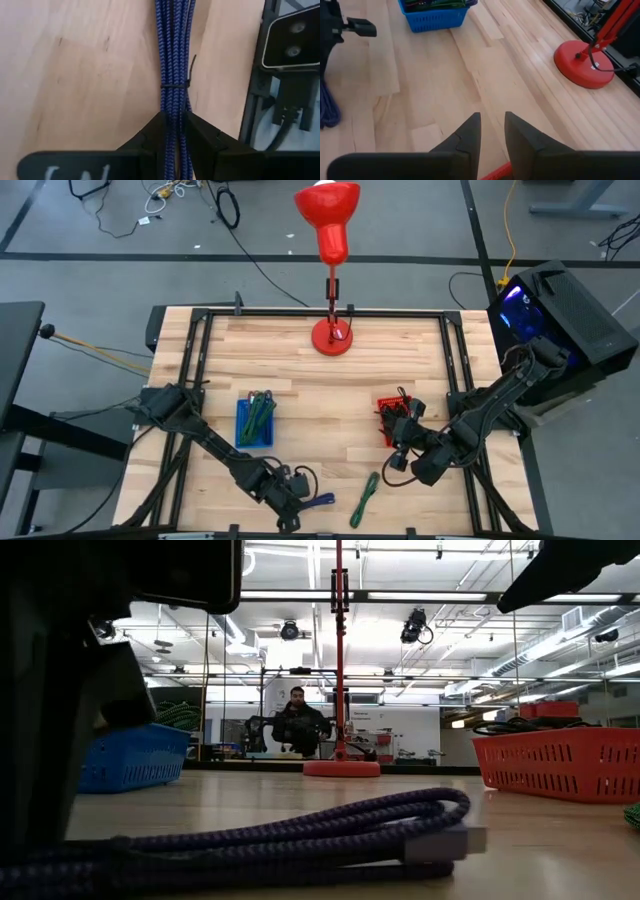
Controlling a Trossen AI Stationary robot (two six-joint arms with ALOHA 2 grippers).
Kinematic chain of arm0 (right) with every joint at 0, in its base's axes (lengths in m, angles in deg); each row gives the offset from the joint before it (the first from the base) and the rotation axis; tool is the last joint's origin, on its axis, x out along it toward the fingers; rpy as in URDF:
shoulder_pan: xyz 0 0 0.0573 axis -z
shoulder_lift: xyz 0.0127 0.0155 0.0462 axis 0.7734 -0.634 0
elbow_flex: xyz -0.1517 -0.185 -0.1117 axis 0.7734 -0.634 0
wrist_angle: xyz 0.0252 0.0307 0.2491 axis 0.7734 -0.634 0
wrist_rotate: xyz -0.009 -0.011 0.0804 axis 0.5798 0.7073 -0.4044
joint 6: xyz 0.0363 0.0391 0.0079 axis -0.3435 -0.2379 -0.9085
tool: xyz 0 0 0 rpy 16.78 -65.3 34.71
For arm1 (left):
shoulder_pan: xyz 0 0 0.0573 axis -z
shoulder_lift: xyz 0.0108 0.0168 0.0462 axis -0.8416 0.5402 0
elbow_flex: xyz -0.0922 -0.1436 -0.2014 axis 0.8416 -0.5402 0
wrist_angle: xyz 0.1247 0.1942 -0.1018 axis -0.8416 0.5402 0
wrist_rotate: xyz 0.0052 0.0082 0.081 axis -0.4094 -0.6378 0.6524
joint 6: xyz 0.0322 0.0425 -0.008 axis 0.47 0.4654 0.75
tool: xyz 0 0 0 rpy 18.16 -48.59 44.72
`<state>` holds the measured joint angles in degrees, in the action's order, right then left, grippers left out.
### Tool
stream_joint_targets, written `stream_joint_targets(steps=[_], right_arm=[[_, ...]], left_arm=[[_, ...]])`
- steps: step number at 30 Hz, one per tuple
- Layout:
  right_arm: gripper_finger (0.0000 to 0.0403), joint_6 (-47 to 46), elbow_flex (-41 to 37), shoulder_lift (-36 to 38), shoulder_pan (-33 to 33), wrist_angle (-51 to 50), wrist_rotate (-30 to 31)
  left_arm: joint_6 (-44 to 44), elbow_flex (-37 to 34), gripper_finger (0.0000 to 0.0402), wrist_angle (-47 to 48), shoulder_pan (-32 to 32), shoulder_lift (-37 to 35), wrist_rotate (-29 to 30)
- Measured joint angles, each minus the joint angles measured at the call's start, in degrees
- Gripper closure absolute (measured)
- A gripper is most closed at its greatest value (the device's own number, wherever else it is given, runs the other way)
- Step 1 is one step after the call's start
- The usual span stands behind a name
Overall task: Pick & Place USB Port
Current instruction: Put the blue and black charger cable into the blue bin
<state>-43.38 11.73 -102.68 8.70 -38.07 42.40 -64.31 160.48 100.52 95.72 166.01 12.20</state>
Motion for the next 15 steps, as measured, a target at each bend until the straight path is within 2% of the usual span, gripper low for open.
stream_joint_targets(steps=[11,15], right_arm=[[0.0316,0.07,0.0,-0.02,0.0,-0.48,0.02],[0.0316,0.09,0.0,-0.02,0.01,-0.68,0.04]], left_arm=[[-2.33,0.26,0.033,-1.25,-0.34,2.54,-0.53],[-3.68,0.31,0.0382,-0.46,-0.7,3.57,-1.83]])
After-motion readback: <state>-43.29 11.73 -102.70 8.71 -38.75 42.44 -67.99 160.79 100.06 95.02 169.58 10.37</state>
